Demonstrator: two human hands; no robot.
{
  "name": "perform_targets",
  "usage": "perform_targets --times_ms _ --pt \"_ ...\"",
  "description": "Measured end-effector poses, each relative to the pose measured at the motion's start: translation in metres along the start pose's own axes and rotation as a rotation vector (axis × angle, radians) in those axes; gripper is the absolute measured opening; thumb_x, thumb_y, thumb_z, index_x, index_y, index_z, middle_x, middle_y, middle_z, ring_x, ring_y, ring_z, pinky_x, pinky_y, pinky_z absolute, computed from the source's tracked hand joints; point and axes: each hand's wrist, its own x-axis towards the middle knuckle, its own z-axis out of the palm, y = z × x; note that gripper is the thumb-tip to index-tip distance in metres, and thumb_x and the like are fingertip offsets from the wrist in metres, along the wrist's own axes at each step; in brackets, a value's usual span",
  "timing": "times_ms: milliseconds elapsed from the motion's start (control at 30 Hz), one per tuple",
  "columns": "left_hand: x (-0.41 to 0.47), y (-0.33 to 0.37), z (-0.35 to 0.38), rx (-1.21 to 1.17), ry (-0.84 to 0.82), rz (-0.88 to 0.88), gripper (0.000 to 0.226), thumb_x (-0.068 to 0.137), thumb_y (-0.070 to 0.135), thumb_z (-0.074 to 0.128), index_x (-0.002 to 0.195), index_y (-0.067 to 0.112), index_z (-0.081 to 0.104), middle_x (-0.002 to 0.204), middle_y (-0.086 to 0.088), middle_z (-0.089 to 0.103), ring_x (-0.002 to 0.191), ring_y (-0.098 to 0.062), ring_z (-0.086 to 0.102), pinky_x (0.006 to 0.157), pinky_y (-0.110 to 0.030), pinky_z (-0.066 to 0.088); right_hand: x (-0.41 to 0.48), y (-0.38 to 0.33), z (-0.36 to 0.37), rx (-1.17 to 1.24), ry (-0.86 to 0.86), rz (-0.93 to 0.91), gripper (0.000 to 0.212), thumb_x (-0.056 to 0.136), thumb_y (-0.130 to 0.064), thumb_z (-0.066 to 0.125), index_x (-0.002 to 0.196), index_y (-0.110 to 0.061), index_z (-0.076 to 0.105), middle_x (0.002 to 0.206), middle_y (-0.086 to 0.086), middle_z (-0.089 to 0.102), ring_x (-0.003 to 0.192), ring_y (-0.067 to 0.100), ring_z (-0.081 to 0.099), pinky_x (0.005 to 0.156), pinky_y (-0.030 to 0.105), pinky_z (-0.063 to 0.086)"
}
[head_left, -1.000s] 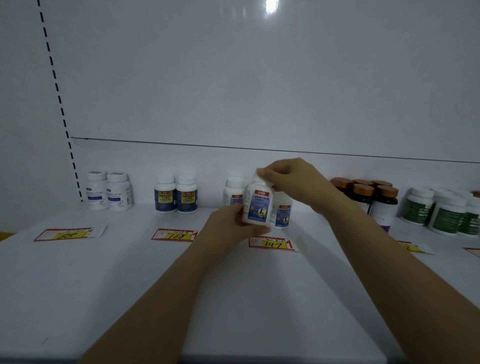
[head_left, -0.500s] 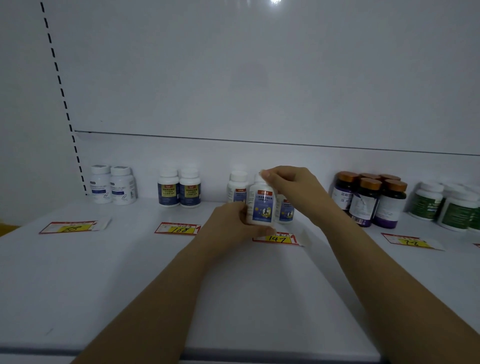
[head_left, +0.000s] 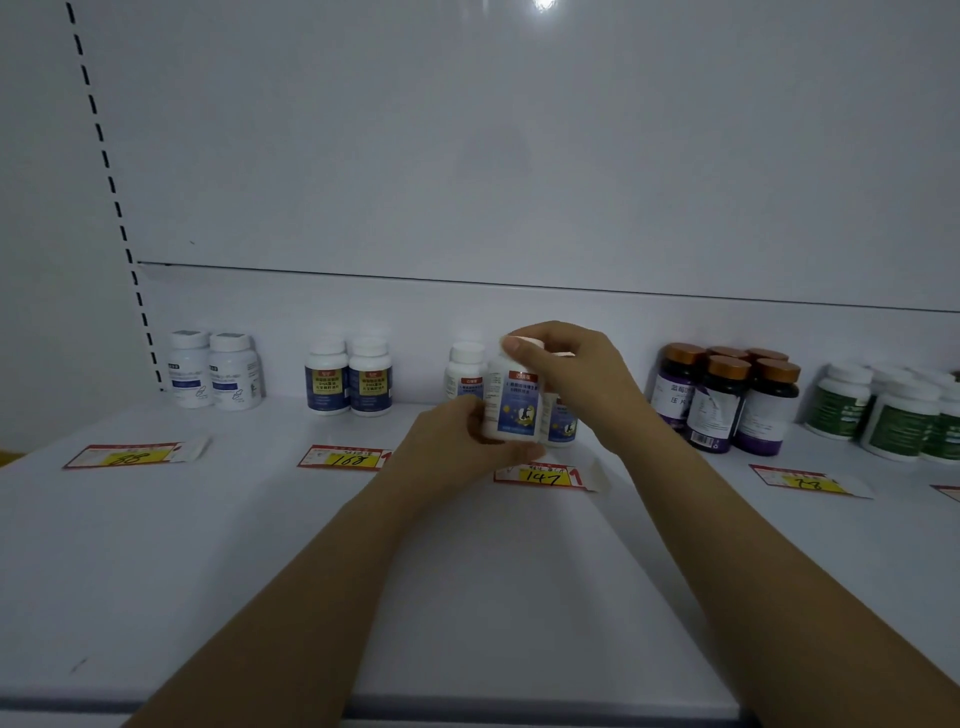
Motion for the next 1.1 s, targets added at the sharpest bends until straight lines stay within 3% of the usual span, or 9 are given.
perform_targets --times_ms 200,333,400,467,567,733,900,1000,1100 --pt "-0.0034 0.0021 -0.0043 -0.261 -0.103 -0.008 0.039 0.083 0.026 0.069 0.12 0.024 0.059 0.113 0.009 0.067 0.101 -0.003 0.062 0.089 -0.017 0.046 -0.0002 0.0019 -0.0029 0.061 0.006 0.024 0.029 0.084 -0.044 0.064 0.11 -0.032 0.063 0.11 -0.004 0.065 0.098 0.014 0.065 0.091 0.039 0.054" --pt "-0.0026 0.0036 -0.0047 -0.278 0.005 0.014 0.031 0.077 0.021 0.075 0.101 0.031 0.059 0.093 0.019 0.065 0.085 0.005 0.062 0.064 -0.005 0.047 -0.003 -0.0002 0.0021 0.105 0.0 0.057 0.037 0.085 -0.046 0.063 0.115 -0.026 0.061 0.112 0.0 0.065 0.098 0.016 0.066 0.088 0.04 0.056" --pt "-0.0028 0.0026 -0.0027 -0.209 0.09 0.038 0.033 0.074 0.024 0.078 0.093 0.033 0.053 0.088 0.022 0.06 0.081 0.006 0.059 0.062 -0.005 0.045 -0.0046 0.0001 0.004 0.149 -0.038 0.086 0.038 0.084 -0.047 0.064 0.115 -0.025 0.062 0.105 0.001 0.068 0.095 0.016 0.067 0.084 0.04 0.058" --pt "-0.0039 0.0014 -0.0008 -0.132 0.154 0.053 0.041 0.072 0.028 0.079 0.1 0.029 0.049 0.088 0.022 0.056 0.079 0.007 0.056 0.062 -0.005 0.042 -0.0052 -0.0009 0.0036 0.201 -0.054 0.108 0.037 0.083 -0.044 0.067 0.113 -0.024 0.065 0.098 0.002 0.071 0.09 0.016 0.069 0.081 0.039 0.059" --pt "-0.0034 0.0009 -0.0008 -0.159 0.165 0.035 0.048 0.072 0.029 0.08 0.106 0.026 0.047 0.093 0.018 0.057 0.083 0.003 0.057 0.065 -0.008 0.044 -0.0045 -0.0029 0.0011 0.258 -0.047 0.092 0.032 0.085 -0.036 0.067 0.111 -0.018 0.067 0.095 0.001 0.072 0.086 0.014 0.07 0.077 0.033 0.06" --pt "-0.0041 0.0041 -0.0033 -0.334 -0.016 -0.003 0.043 0.08 0.02 0.072 0.12 0.024 0.054 0.113 0.007 0.063 0.098 -0.003 0.06 0.085 -0.017 0.048 -0.0056 -0.0036 -0.0027 0.263 -0.073 0.053 0.025 0.093 -0.028 0.056 0.114 -0.017 0.065 0.099 -0.002 0.07 0.086 0.008 0.068 0.07 0.019 0.056" --pt "-0.0036 0.005 -0.0022 -0.234 0.086 0.044 0.043 0.073 0.022 0.079 0.102 0.029 0.048 0.088 0.023 0.054 0.078 0.007 0.054 0.059 -0.005 0.046 -0.0081 -0.0029 0.0034 0.237 -0.089 0.045 0.028 0.092 -0.037 0.057 0.115 -0.024 0.063 0.105 -0.002 0.067 0.095 0.011 0.065 0.08 0.027 0.056" --pt "-0.0037 0.0052 0.0002 -0.199 0.125 0.059 0.049 0.07 0.024 0.081 0.098 0.029 0.042 0.086 0.024 0.051 0.076 0.008 0.052 0.056 -0.003 0.044 -0.0078 -0.0007 0.0039 0.227 -0.056 0.031 0.028 0.089 -0.036 0.062 0.114 -0.024 0.064 0.105 0.0 0.067 0.095 0.013 0.065 0.08 0.028 0.056" --pt "-0.0046 0.008 -0.0022 -0.309 0.047 0.027 0.034 0.079 0.021 0.074 0.097 0.03 0.047 0.095 0.015 0.059 0.082 0.003 0.056 0.061 -0.004 0.045 -0.0062 0.0002 -0.0018 0.309 -0.084 0.06 0.027 0.091 -0.03 0.059 0.118 -0.024 0.062 0.108 0.003 0.066 0.096 0.014 0.065 0.079 0.026 0.055"
